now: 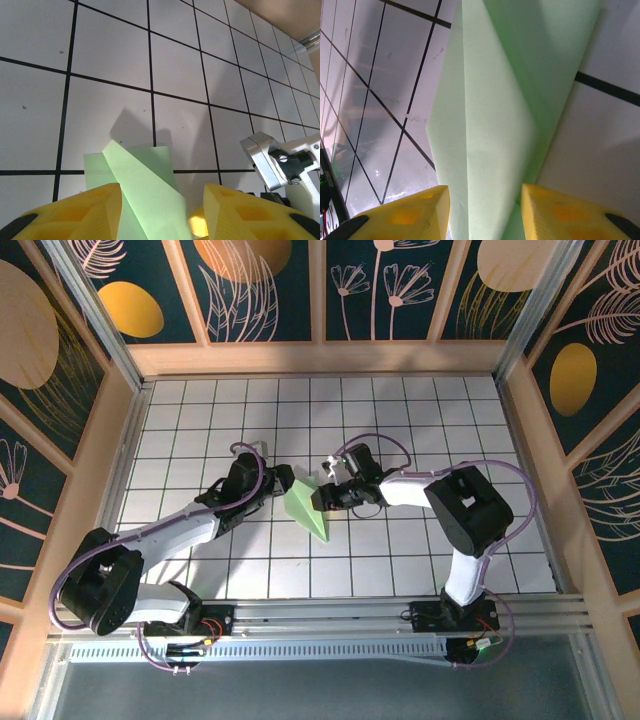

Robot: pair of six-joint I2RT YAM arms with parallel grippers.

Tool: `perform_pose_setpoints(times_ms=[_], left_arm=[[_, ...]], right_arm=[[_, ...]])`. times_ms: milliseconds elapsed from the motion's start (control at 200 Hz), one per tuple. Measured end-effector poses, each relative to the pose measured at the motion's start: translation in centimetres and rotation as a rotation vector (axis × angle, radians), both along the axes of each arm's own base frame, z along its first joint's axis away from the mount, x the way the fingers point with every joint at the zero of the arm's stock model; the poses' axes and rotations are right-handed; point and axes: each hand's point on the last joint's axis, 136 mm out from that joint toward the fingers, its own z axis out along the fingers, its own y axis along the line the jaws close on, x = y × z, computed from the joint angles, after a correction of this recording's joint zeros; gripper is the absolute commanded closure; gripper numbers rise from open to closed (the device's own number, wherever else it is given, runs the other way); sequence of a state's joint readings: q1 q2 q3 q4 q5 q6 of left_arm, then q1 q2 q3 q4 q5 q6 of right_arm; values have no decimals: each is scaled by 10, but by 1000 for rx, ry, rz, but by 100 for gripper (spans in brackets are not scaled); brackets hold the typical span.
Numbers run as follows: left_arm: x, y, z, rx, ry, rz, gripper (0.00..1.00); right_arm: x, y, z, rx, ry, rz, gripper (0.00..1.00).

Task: Fold a paper plane with a square sheet of paper (fold left side to right side)
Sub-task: Turn over the paper at the center of the table.

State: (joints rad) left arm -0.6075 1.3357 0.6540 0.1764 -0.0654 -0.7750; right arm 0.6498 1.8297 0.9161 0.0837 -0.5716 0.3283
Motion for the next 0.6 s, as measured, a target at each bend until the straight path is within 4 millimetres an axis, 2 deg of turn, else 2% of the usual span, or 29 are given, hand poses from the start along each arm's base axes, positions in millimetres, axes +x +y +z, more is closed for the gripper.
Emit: perform_pose_setpoints(times_ms=[210,340,485,600], left_arm=[[0,0,0,0,0,0,53],[0,0,0,0,0,0,53],[0,0,0,-1,1,-1,50],[-1,-1,-2,-13,8,-3,46]], right_arm=[[3,-2,-2,-12,1,-22,57],[3,-1,-1,-9,6,-30,66],[3,1,1,5,3,-25,71],[2,5,6,34,14,-15,82]])
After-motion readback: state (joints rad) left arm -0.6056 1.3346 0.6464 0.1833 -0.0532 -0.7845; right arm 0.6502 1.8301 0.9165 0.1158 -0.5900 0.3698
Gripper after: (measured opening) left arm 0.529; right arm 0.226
